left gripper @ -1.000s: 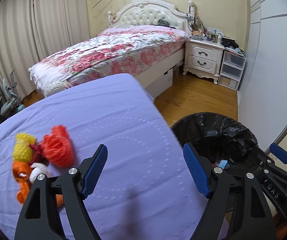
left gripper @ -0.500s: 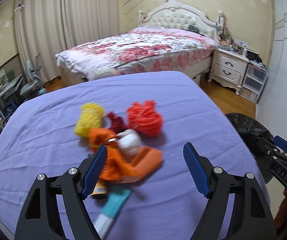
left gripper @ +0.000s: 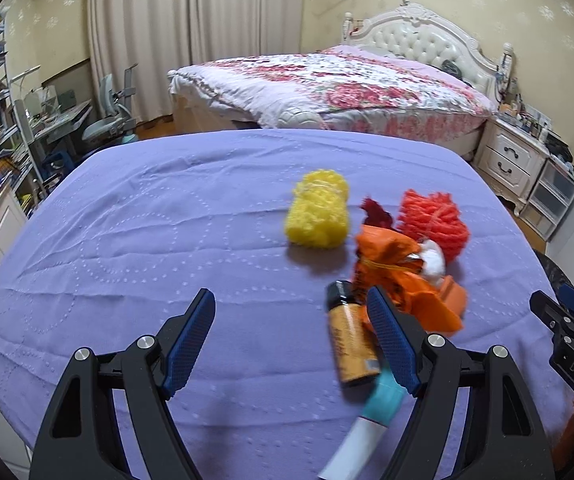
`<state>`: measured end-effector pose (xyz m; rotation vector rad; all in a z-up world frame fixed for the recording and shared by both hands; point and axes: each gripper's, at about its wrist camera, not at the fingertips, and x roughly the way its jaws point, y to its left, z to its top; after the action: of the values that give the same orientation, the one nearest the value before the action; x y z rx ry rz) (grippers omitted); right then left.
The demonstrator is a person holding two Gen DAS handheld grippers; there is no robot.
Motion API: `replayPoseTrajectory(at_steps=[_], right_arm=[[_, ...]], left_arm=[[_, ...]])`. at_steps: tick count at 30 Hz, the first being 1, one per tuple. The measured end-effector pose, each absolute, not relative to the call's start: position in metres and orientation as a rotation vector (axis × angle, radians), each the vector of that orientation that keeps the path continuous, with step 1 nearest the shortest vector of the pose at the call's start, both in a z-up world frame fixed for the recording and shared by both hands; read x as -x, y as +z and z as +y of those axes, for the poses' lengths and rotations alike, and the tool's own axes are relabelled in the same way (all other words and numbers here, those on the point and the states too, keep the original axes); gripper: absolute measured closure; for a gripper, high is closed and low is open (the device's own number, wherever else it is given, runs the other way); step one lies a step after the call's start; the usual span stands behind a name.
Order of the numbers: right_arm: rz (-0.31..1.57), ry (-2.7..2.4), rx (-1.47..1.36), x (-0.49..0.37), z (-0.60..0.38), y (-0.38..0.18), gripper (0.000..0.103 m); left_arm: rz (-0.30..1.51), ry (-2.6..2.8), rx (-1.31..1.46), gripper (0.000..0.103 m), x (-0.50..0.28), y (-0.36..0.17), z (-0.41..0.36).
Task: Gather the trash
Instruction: 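Return both tools to the table toward the mesh nets, then grasp the red mesh net with the right tool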
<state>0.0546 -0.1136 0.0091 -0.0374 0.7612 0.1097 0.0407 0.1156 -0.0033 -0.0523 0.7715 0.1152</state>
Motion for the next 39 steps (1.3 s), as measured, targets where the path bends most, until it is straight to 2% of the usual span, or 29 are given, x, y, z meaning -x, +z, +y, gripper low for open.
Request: replayPoseTrajectory(at_steps=[13, 24, 25, 27, 29, 39], right_arm=[[0.732, 0.229, 0.068, -0.106, -0.056, 0.032, 0.047], [0.835, 0.285, 0.072, -0.139, -0.031, 0.009, 0.047], [0.849, 0.296, 0.067, -0.14, -0.03, 0.006, 0.048], [0.864, 0.311, 0.068, -0.139, -0.028, 0.002, 0.057], [0.851, 0.303, 0.079, -0.137, -0.029, 0.002, 0.058], [0.824, 0.201, 0.046, -0.135, -0.06, 0.004, 0.06]], left_arm=[[0.778, 0.133, 0.047, 0.027, -0.079, -0.001, 0.144], [0.803, 0.099, 0.025, 0.027, -0.1, -0.009, 0.14], [0.806, 0.096, 0.026, 0.027, -0.101, -0.009, 0.141], [0.809, 0.092, 0.027, 0.027, -0.102, -0.011, 0.141], [0.81, 0.088, 0.029, 0.027, -0.104, -0.011, 0.141], [0.808, 0.053, 0.063, 0.025, -0.113, -0.004, 0.142]])
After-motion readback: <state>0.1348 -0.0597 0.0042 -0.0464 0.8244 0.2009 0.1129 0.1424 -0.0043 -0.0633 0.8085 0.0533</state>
